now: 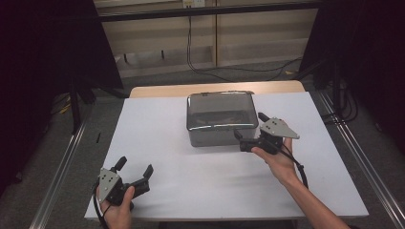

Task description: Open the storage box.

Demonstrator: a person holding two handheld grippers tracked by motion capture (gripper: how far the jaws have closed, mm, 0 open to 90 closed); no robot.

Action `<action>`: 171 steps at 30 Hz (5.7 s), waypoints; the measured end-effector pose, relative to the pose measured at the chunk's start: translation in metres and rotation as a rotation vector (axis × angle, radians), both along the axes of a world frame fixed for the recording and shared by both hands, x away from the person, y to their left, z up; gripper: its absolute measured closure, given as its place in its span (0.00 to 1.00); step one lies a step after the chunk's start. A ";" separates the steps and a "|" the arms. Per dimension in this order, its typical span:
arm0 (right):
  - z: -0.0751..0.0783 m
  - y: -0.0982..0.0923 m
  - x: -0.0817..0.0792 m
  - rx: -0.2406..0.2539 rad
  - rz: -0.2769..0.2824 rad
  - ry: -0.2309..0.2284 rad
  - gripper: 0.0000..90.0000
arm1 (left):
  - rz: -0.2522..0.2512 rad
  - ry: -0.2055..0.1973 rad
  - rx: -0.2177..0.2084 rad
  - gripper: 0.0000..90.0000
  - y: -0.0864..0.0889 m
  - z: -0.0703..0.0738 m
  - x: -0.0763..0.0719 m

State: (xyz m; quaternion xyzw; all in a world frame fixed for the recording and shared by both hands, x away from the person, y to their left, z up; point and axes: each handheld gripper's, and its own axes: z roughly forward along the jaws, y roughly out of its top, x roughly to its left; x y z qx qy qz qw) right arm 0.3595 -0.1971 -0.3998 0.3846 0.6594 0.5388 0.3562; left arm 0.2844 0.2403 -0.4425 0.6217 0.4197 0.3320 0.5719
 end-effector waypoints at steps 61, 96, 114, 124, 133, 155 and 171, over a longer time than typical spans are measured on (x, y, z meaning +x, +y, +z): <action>-0.008 0.063 -0.003 -1.065 0.108 -0.384 0.26 | -0.016 -0.013 0.015 0.03 -0.001 0.001 0.001; -0.021 0.084 -0.008 -1.300 0.165 -0.363 0.82 | -0.011 -0.017 0.017 0.03 -0.001 0.002 0.000; -0.017 0.086 -0.009 -1.293 0.163 -0.362 0.88 | -0.020 -0.018 0.017 0.03 -0.001 0.002 0.000; -0.015 0.085 -0.009 -1.281 0.169 -0.354 0.89 | -0.021 -0.018 0.019 0.03 -0.001 0.002 0.000; -0.010 0.084 -0.009 -1.274 0.173 -0.352 0.89 | -0.023 -0.018 0.019 0.03 -0.001 0.002 0.000; 0.001 0.083 -0.008 -1.276 0.153 -0.390 0.91 | -0.030 -0.014 0.038 0.03 -0.004 0.002 0.002; 0.008 0.083 -0.007 -1.276 0.136 -0.406 0.92 | -0.077 -0.013 0.068 0.03 -0.014 0.008 0.012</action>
